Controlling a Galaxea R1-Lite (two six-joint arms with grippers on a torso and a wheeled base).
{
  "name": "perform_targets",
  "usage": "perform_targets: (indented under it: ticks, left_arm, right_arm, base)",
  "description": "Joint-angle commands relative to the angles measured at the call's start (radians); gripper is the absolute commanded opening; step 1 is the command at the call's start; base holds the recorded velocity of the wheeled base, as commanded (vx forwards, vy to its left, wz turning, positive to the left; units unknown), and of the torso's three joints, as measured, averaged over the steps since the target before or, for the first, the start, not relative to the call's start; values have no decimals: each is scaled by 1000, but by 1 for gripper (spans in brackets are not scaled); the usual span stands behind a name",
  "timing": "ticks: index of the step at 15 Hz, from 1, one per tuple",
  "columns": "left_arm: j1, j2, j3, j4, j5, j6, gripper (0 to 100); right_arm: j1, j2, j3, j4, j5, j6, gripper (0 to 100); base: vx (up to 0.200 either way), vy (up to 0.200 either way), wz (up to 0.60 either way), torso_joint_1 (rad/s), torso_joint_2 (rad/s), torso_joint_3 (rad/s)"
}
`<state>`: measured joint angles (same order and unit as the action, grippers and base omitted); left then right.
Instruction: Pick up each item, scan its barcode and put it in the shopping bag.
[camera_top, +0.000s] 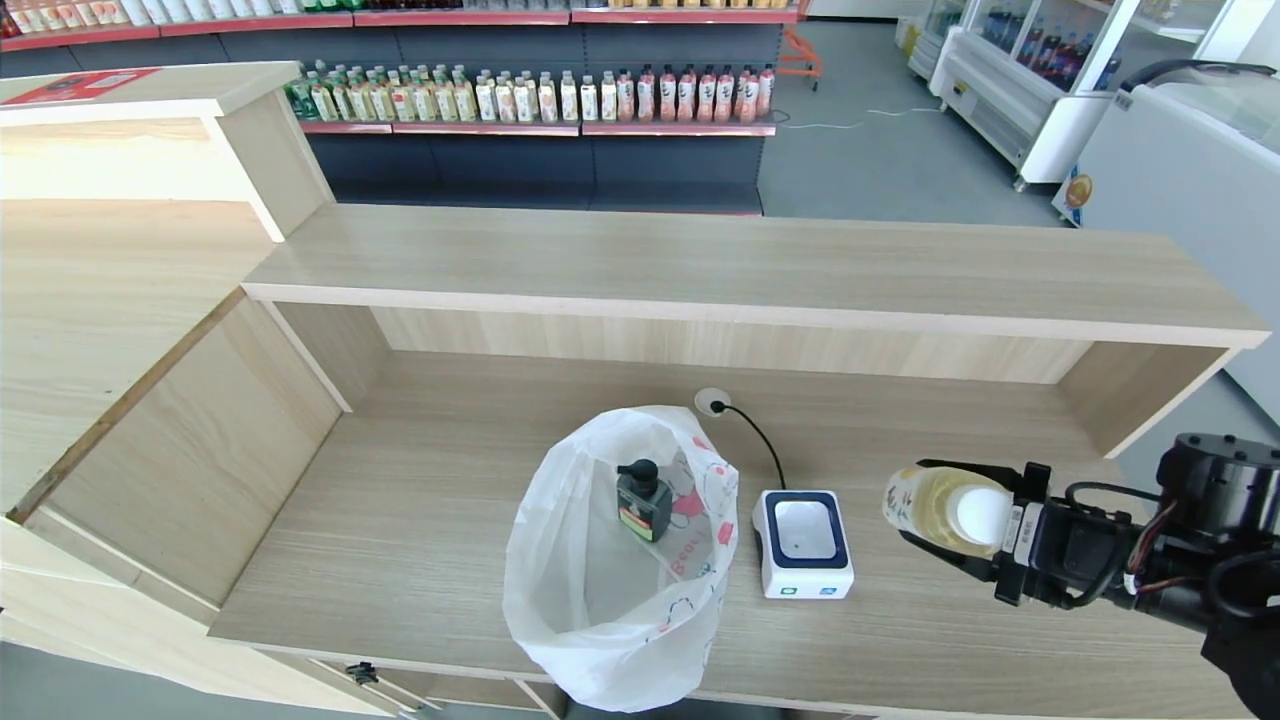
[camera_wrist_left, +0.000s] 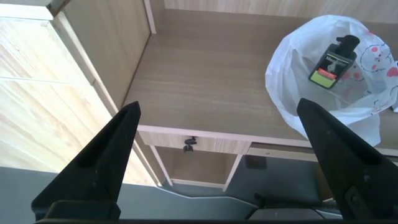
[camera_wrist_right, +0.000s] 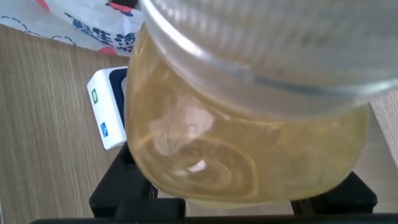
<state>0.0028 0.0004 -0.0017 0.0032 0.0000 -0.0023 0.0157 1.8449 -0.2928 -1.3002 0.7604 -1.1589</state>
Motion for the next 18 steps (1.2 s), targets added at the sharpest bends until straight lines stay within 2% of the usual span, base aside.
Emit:
perform_targets:
  ticks: [1,9,15,18]
  left_arm:
    - [0,0,0,0,0,-1,100]
    - [0,0,0,0,0,-1,100]
    - [0,0,0,0,0,-1,100]
    - [0,0,0,0,0,-1,100]
  right_arm:
    - [0,85,-45,1,13,-1,0]
    - [6,185,-118,2,57,12,0]
    - [98,244,-189,-14,56,51,0]
    - [112,274,-207,-19,54,51,0]
  base:
    - [0,0,0,0,0,0]
    - [0,0,0,0,0,0]
    - [0,0,0,0,0,0]
    - [0,0,0,0,0,0]
